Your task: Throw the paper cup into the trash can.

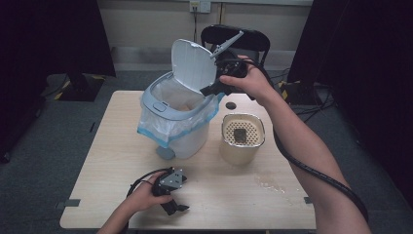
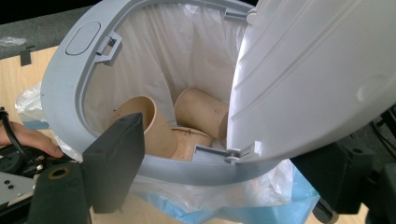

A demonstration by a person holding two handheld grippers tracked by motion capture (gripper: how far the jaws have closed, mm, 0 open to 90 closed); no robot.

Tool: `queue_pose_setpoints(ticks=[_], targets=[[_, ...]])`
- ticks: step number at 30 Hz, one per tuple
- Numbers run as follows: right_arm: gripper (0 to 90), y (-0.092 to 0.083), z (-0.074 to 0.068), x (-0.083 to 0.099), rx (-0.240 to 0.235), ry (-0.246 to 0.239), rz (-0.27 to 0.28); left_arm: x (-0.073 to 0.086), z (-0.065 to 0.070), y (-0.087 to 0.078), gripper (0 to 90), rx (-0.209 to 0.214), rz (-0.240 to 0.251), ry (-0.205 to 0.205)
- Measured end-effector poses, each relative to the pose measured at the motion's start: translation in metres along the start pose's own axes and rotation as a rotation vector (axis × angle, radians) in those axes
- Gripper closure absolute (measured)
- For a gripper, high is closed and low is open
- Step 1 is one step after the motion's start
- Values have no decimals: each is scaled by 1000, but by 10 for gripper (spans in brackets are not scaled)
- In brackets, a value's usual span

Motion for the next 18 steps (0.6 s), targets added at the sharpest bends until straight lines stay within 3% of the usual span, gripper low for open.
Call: queue_pose_setpoints(ticks=[18], targets=[[188, 3, -18, -9, -25, -45, 14, 0, 0, 0, 0, 0, 0, 1]])
Point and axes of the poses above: each handheld gripper's, and its own axes: y roughly forward along the jaws, x roughly out of its underside, z roughly to its right, the point moved 7 cm from there along y, roughly forward along the jaws, and after that the axes turned 4 degrees about y, right-handed, at the moved point
